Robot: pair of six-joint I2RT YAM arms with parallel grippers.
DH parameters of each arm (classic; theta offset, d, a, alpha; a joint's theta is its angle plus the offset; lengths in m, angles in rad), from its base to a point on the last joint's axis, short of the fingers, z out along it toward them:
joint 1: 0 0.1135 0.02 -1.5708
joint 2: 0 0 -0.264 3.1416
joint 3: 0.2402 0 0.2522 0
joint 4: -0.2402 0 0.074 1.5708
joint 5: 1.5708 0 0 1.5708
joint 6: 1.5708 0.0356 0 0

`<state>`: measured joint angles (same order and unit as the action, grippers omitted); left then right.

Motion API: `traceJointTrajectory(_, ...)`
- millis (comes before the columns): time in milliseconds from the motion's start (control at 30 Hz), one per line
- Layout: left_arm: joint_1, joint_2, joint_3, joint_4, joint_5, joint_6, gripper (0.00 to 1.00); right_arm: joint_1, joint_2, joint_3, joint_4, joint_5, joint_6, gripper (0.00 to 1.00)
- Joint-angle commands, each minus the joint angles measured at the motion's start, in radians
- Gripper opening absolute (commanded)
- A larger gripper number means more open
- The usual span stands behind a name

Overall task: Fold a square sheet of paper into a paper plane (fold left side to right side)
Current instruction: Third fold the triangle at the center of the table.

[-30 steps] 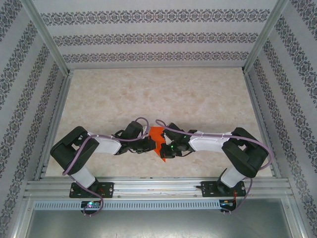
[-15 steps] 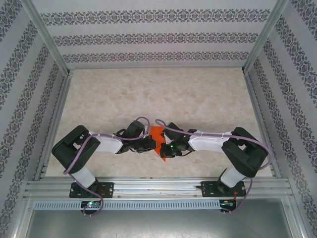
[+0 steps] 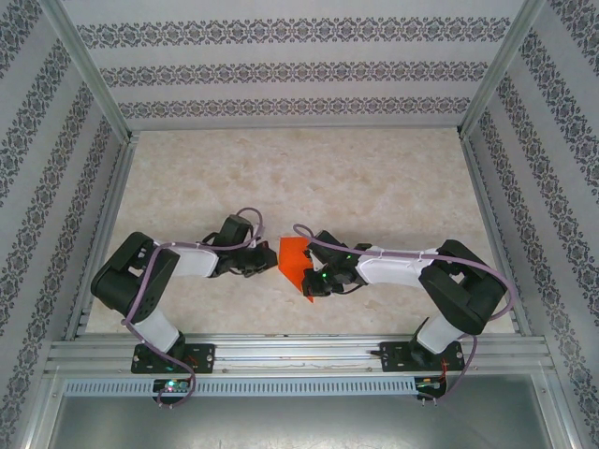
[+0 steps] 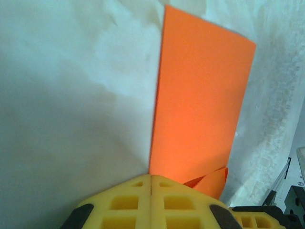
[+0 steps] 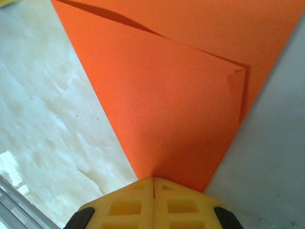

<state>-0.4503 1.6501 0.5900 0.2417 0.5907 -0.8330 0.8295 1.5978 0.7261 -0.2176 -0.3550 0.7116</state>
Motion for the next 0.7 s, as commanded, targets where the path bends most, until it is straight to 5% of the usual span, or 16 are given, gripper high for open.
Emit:
traceJointTrajectory(0, 0.049, -0.026, 0.000, -0.113, -0.090, 0.074, 0.00, 0.007, 0.051, -0.037, -0.165, 0.099, -0.008, 0.00)
traceJointTrajectory(333, -0.025, -0.266, -0.031, -0.181, -0.020, 0.069, 0.00, -0.007, 0.049, -0.040, -0.148, 0.103, -0.012, 0.00)
traceJointTrajectory(667, -0.174, -0.098, 0.041, 0.002, 0.041, 0.000, 0.00, -0.012, 0.066, -0.033, -0.149, 0.105, -0.018, 0.00)
